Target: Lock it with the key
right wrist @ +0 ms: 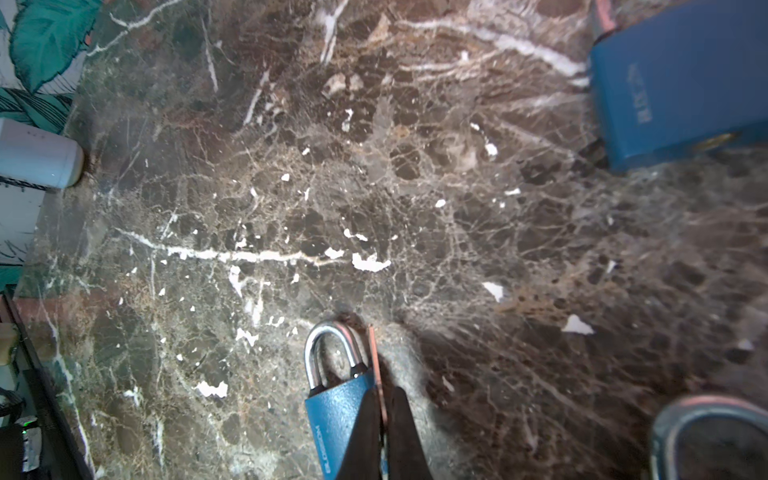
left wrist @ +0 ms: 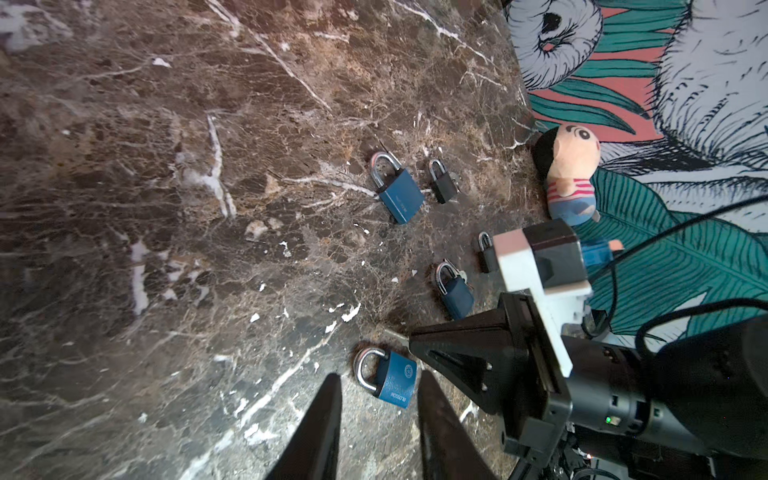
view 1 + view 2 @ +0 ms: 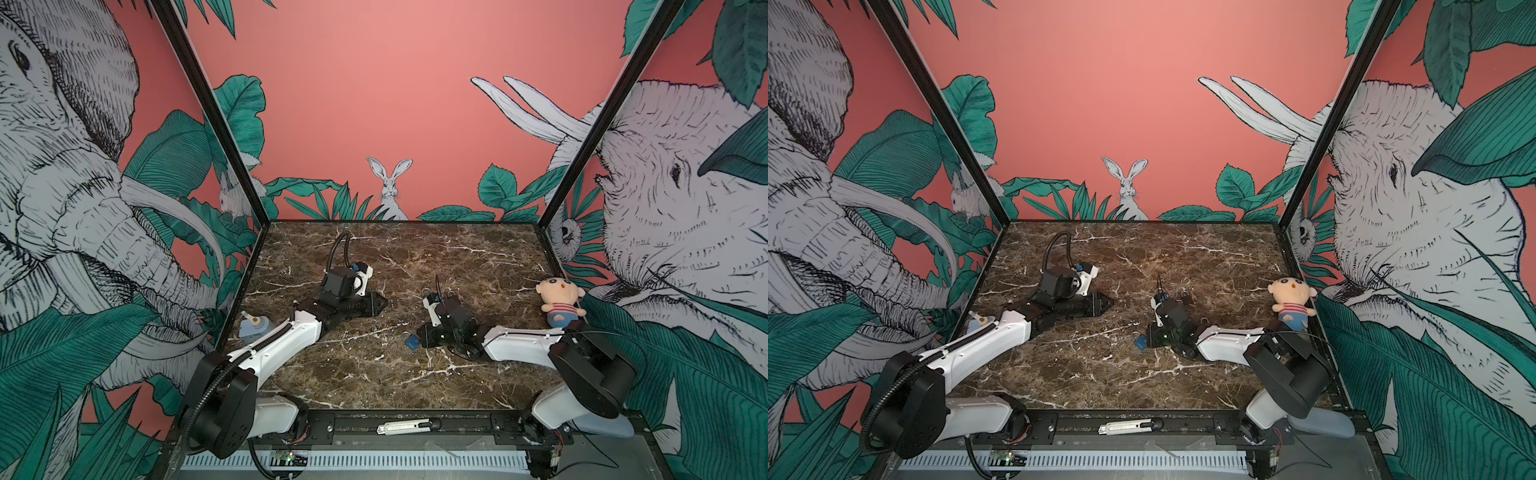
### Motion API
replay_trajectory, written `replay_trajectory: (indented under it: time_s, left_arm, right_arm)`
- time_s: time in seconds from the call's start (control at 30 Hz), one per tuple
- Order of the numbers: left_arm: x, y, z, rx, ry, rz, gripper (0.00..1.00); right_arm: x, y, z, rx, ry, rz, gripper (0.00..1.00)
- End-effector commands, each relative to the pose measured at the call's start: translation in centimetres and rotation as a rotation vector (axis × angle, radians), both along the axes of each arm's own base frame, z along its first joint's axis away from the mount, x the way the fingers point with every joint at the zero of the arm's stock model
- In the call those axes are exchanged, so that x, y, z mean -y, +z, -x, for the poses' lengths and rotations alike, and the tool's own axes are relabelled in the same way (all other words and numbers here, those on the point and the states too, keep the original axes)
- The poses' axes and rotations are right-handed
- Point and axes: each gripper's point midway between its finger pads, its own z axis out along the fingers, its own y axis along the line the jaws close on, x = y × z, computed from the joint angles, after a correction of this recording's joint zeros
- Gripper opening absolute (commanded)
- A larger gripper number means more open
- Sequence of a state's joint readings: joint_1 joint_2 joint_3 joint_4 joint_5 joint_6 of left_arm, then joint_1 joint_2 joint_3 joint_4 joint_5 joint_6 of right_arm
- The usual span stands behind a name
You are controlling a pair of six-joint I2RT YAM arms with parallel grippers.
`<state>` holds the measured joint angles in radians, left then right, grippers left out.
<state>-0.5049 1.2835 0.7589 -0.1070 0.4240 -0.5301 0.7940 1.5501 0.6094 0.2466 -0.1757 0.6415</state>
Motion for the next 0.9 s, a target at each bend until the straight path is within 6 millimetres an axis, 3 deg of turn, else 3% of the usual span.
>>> replay_trajectory:
  time_s: [0.0, 0.13, 0.6, 0.87]
  left_arm:
    - [-0.6, 0.5, 0.2, 0.004, 0.012, -0.010, 0.34]
    - [-0.8, 0.1, 0.4, -0.003, 0.015, -0.010, 0.34]
    - [-1.3, 0.5, 0.4, 0.005, 0.033, -0.002, 0.34]
    - [-3.0, 2.4, 0.0, 0.080, 0.086, -0.070, 0.34]
  right_arm:
    - [-0.8, 0.5, -0.4, 0.025, 0.008, -0.025, 0.00]
    - [-0.7, 0.1, -0.1, 0.016, 0.002, -0.020, 0.00]
    - [0.0, 0.6, 0.4, 0.040, -0.014, -0.007, 0.21]
    - [0.7, 3.8, -0.1, 0.122, -0.013, 0.014, 0.26]
